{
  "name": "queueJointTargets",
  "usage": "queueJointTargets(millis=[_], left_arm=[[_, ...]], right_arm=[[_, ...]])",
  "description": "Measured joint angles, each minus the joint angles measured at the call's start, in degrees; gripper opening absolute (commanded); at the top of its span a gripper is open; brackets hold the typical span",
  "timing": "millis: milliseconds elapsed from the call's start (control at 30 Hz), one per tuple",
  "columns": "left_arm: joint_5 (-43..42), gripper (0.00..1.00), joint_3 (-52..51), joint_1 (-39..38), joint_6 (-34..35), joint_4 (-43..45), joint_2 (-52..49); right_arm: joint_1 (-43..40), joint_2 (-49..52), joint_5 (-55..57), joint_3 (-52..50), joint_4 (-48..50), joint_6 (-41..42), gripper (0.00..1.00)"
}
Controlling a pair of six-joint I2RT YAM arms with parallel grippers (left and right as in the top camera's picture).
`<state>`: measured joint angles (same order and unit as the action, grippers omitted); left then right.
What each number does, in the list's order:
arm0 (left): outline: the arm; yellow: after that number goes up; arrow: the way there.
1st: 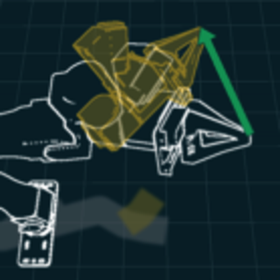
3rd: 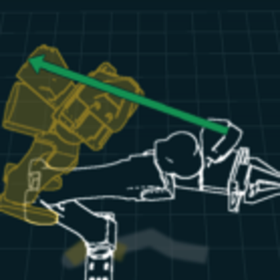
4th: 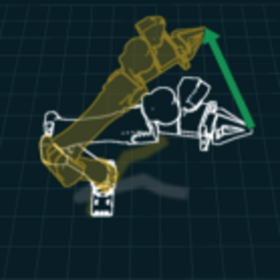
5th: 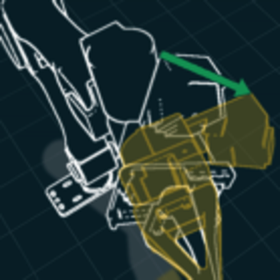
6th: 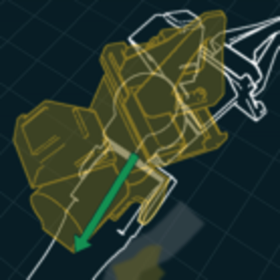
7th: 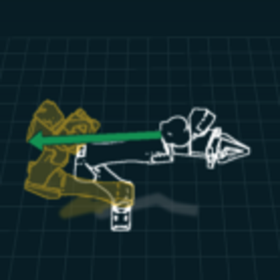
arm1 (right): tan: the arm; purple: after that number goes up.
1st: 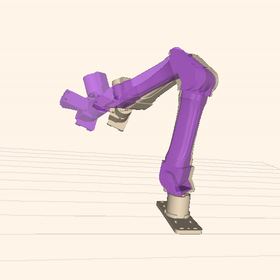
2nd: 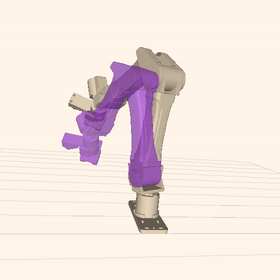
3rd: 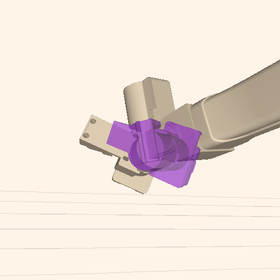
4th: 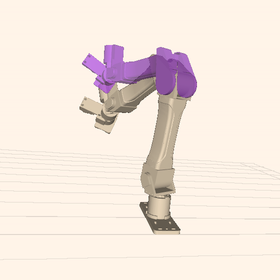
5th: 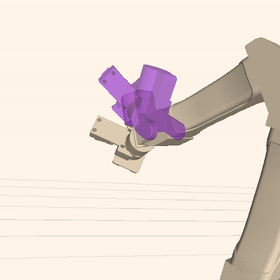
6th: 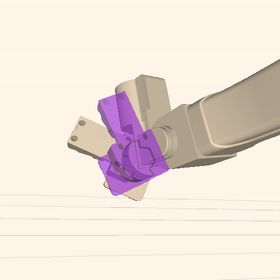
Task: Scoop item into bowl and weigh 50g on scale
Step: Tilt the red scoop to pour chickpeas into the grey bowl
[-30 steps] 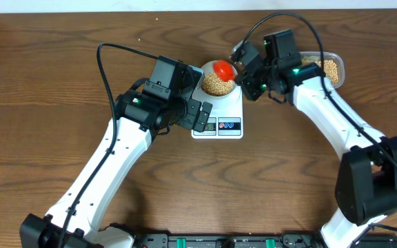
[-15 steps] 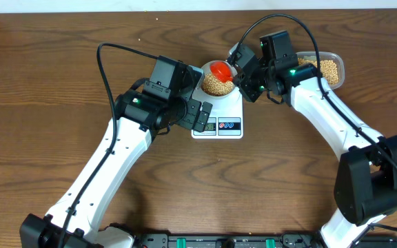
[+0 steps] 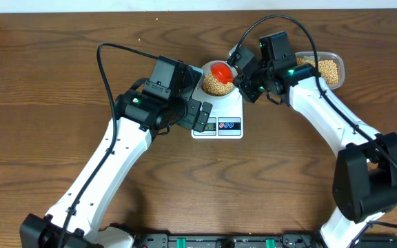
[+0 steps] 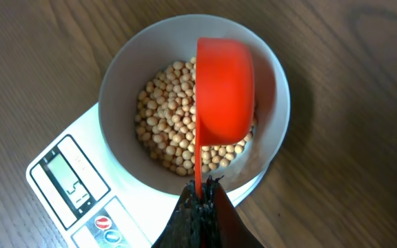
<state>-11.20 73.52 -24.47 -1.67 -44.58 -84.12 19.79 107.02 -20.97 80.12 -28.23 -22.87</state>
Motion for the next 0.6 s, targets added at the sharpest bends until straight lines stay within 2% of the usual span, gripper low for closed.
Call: queueJointTargets(millis=[600], left_arm=[[0.0,0.98,0.0,0.0,0.0,0.0,0.0]], right_arm=[[0.1,0.5,0.0,0.0,-1.1,0.0,0.01]])
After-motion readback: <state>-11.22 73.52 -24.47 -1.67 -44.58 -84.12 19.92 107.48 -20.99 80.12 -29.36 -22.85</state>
